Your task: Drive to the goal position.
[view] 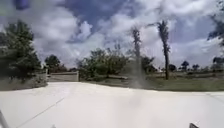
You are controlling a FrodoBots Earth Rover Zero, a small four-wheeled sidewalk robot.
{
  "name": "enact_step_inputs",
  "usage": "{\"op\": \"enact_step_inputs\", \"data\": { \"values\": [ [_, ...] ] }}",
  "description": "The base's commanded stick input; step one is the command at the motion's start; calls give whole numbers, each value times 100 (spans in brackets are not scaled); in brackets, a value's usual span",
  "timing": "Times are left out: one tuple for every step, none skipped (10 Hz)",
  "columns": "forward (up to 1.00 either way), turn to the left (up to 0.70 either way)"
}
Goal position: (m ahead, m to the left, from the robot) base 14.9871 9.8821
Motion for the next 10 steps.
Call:
{"op": "enact_step_inputs", "data": {
  "values": [
    [69,14],
    [69,14],
    [69,14],
    [69,14],
    [69,14],
    [69,14],
    [69,14],
    [69,14],
    [69,14],
    [69,14]
  ]
}}
